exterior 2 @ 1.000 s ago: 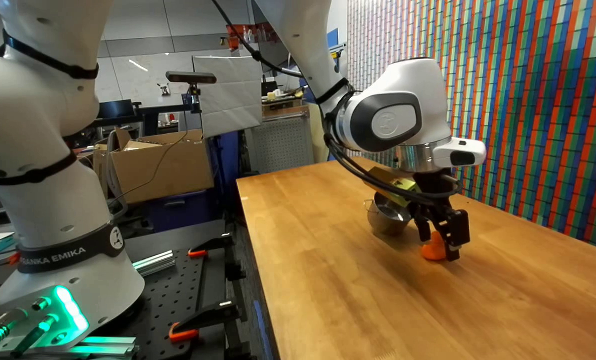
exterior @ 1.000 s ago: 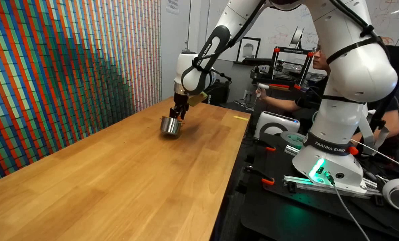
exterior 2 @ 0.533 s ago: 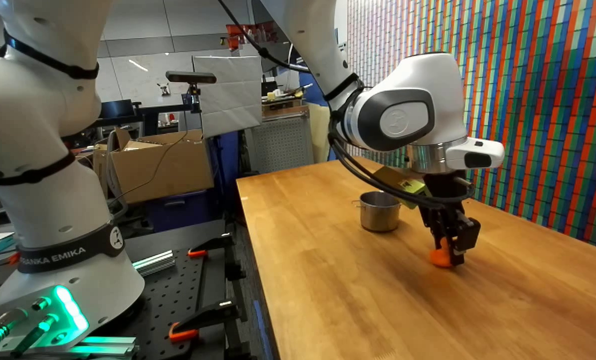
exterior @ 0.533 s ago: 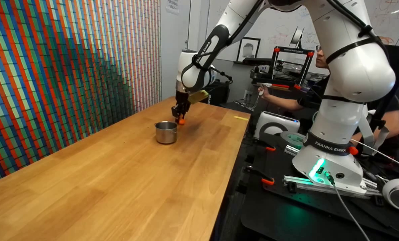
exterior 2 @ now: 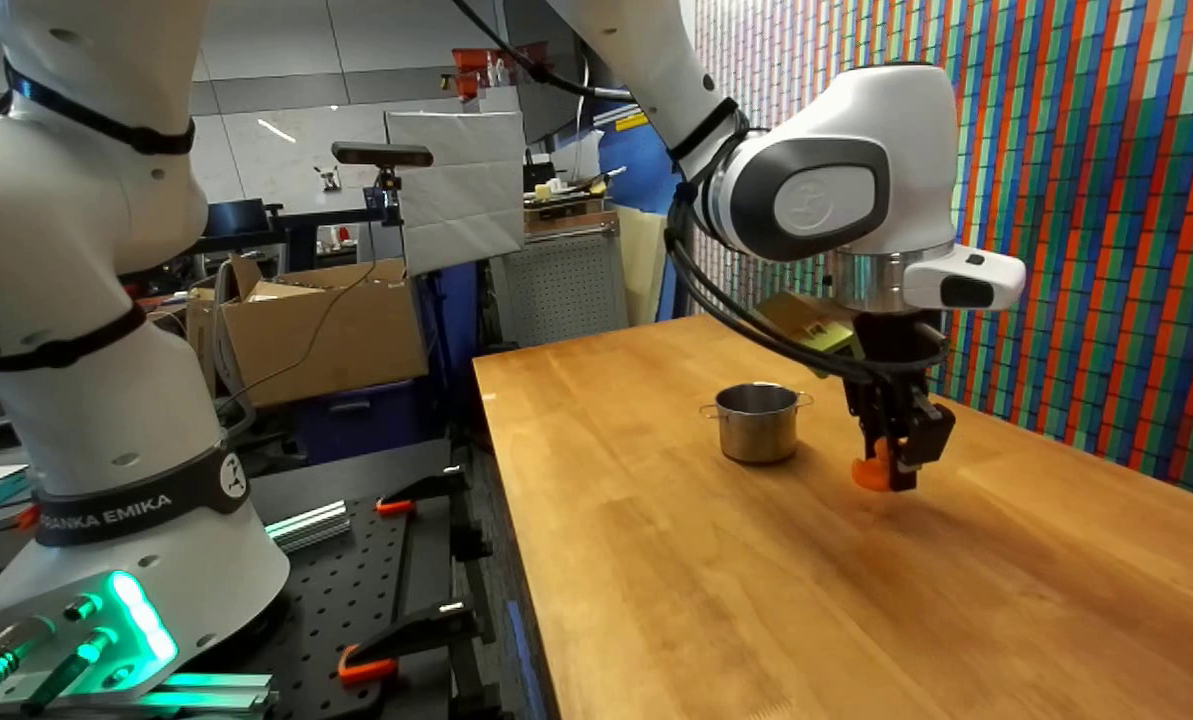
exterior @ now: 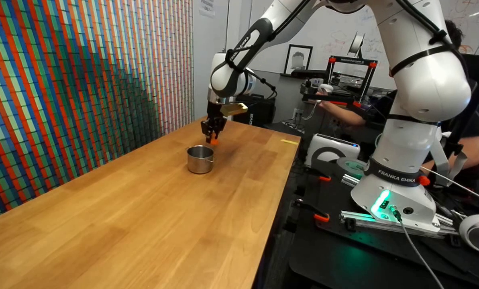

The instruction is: Place the orange rubber duck in the pot

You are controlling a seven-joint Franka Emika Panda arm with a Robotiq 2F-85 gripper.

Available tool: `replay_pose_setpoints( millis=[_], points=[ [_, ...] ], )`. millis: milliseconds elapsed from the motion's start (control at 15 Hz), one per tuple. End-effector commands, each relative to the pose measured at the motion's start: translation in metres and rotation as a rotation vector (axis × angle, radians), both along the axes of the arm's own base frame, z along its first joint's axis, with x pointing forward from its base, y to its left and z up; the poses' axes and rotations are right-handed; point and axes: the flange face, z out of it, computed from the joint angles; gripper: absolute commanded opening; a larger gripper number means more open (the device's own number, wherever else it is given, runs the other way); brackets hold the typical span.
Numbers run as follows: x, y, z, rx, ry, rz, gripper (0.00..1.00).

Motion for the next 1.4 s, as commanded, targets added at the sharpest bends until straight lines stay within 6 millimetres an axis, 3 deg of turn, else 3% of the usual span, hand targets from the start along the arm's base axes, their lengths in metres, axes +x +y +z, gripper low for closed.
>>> replay_pose_setpoints(
  millis=[0, 400, 800, 1067, 1333],
  points=[
    [0.008, 0.028, 0.042, 0.058, -0.009, 0.033, 0.20],
    [0.001, 0.095, 0.078, 0.158, 0.003, 0.076, 0.20],
    [-0.018, 0.155, 0.083, 0.207, 0.044, 0.128, 0.20],
    [-0.028, 0.172, 0.076, 0.196, 0.068, 0.153, 0.20],
    [-0.030, 0.170, 0.068, 0.160, 0.068, 0.167, 0.20]
  ],
)
